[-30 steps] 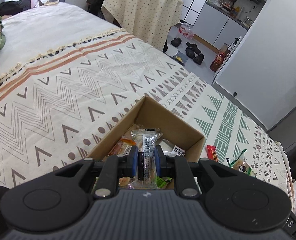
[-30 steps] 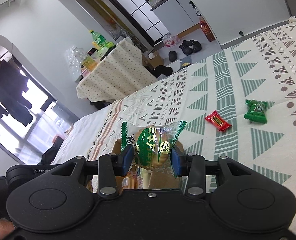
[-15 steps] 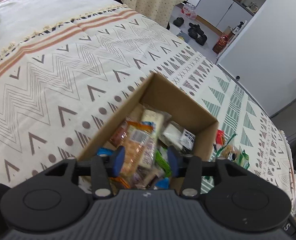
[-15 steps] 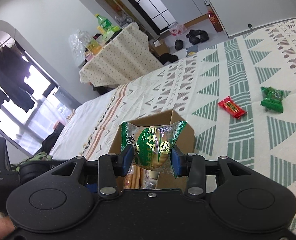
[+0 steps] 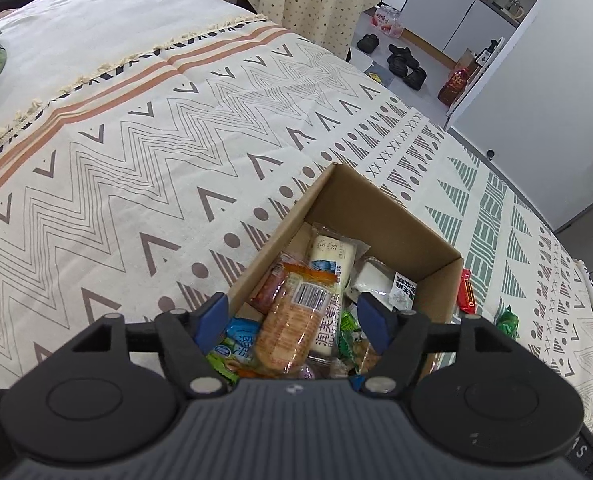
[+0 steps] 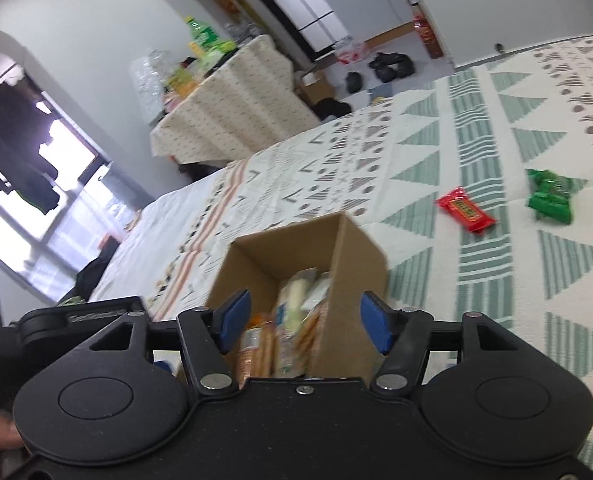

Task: Organize snacks
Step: 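Open both tools to drop the clear packet and green cake into the box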

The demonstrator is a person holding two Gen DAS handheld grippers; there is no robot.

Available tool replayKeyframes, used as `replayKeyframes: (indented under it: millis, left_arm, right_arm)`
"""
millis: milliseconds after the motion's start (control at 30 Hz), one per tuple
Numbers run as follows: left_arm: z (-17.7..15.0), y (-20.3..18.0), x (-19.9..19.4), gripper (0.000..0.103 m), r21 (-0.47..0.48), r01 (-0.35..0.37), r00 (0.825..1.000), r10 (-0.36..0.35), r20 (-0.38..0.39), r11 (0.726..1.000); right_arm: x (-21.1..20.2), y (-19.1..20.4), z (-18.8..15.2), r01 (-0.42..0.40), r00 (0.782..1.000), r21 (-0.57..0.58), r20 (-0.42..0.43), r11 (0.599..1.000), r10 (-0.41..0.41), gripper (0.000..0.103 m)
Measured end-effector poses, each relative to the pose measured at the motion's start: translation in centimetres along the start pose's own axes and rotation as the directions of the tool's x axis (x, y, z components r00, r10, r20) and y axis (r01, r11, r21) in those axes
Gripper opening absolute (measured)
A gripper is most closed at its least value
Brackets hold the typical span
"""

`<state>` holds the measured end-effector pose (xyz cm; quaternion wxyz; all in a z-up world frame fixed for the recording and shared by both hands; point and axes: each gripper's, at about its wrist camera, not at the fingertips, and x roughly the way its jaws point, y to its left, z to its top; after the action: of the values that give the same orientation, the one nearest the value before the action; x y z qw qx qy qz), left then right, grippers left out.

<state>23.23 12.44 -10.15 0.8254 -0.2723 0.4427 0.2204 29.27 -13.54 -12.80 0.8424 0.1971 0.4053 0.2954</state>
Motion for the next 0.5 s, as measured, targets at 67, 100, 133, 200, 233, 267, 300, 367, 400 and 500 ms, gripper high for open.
replayKeyframes:
  millis: [67, 100, 133, 200, 233, 267, 300, 367, 400, 500]
  left_arm:
    - [-0.1, 0.0, -0.1, 0.073, -0.001, -0.004, 1.0, 0.004, -0.008, 1.0]
    - [-0.1, -0.1, -0.2, 0.073, 0.001, -0.01, 1.0, 0.01, -0.011, 1.0]
    - [-0.1, -0.1, -0.3, 0.074, 0.003, -0.013, 1.0, 0.014, -0.012, 1.0]
    - [-0.3, -0.2, -0.5, 0.077, 0.007, -0.019, 1.0, 0.019, -0.014, 1.0]
    - [-0.4, -0.3, -0.5, 0.078, 0.01, -0.017, 1.0, 0.017, -0.02, 1.0]
    - [-0.5, -0.4, -0.7, 0.079, 0.013, -0.012, 1.0, 0.012, -0.024, 1.0]
    - [-0.6, -0.5, -0.9, 0.08, 0.014, -0.009, 1.0, 0.009, -0.023, 1.0]
    - [-0.8, -0.8, -1.3, 0.081, 0.024, -0.013, 1.0, 0.013, -0.016, 1.0]
    - [-0.8, -1.0, -1.5, 0.082, 0.03, -0.012, 1.0, 0.013, -0.012, 0.999]
    - [-0.9, -1.4, -2.0, 0.09, 0.038, -0.002, 1.0, 0.002, -0.004, 0.999]
  right_arm:
    - [-0.1, -0.2, 0.0, 0.023, 1.0, -0.005, -0.005, 1.0, -0.023, 0.064]
    - [-0.1, -0.3, 0.1, 0.03, 1.0, -0.006, -0.006, 1.0, -0.03, 0.067]
    - [-0.2, -0.3, 0.1, 0.035, 0.999, -0.008, -0.004, 0.999, -0.035, 0.068]
    - [-0.4, -0.3, 0.1, 0.038, 0.999, -0.013, -0.009, 0.999, -0.038, 0.071]
    - [-0.5, -0.3, 0.2, 0.037, 0.999, -0.017, -0.011, 0.999, -0.038, 0.072]
    - [-0.7, -0.2, 0.2, 0.036, 0.999, -0.022, -0.011, 0.999, -0.036, 0.073]
    - [-0.8, -0.2, 0.3, 0.037, 0.999, -0.029, -0.009, 0.999, -0.037, 0.076]
    - [-1.0, -0.2, 0.5, 0.048, 0.999, -0.036, -0.005, 0.998, -0.048, 0.078]
    - [-1.1, -0.4, 0.6, 0.05, 0.999, -0.033, -0.004, 0.998, -0.05, 0.079]
    - [-1.5, -0.9, 0.9, 0.062, 0.998, -0.025, 0.001, 0.998, -0.062, 0.081]
